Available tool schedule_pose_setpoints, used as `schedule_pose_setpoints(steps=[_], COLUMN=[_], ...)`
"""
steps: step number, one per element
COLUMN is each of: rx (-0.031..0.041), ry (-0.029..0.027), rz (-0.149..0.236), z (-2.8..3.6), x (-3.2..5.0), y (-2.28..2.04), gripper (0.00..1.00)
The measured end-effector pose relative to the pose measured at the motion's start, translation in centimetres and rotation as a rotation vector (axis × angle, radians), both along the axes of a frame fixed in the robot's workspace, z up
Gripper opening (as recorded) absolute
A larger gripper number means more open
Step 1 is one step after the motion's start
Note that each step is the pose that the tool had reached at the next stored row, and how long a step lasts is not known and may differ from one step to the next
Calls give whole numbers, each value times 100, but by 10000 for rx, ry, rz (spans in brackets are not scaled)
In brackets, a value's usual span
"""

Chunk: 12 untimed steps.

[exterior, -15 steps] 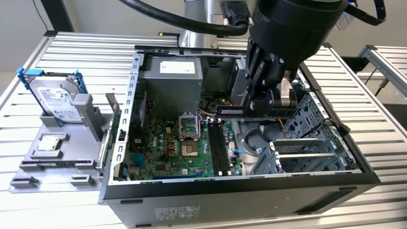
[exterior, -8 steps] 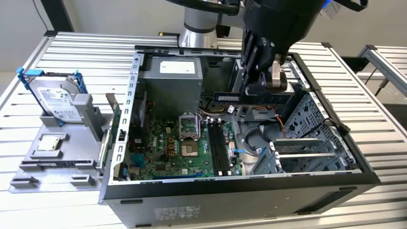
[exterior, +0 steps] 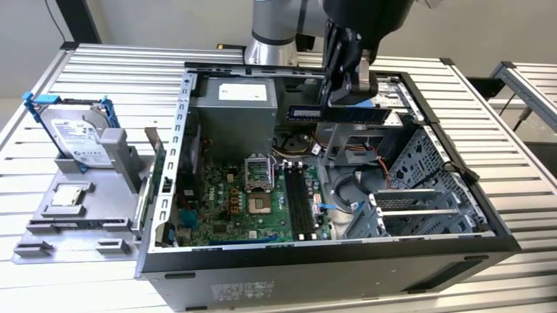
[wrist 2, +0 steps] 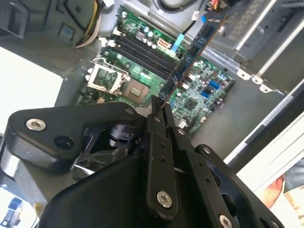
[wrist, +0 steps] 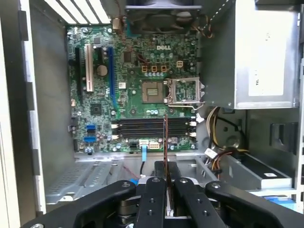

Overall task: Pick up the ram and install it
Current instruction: 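Pick up the ram and move it above insertion slot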

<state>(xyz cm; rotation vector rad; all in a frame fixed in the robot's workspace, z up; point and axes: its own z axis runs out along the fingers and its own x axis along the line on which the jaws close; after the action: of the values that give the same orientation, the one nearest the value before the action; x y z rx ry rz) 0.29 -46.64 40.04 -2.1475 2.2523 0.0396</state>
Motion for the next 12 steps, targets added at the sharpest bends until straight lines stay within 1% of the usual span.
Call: schedule_pose_setpoints(steps=[5,6,12], rx=[2,-1,1], ry=[-1,1,-1], rz=[0,1,37], z=[-1,1,0], x=[0,0,2], y=[226,245,244], gripper=[0,0,0])
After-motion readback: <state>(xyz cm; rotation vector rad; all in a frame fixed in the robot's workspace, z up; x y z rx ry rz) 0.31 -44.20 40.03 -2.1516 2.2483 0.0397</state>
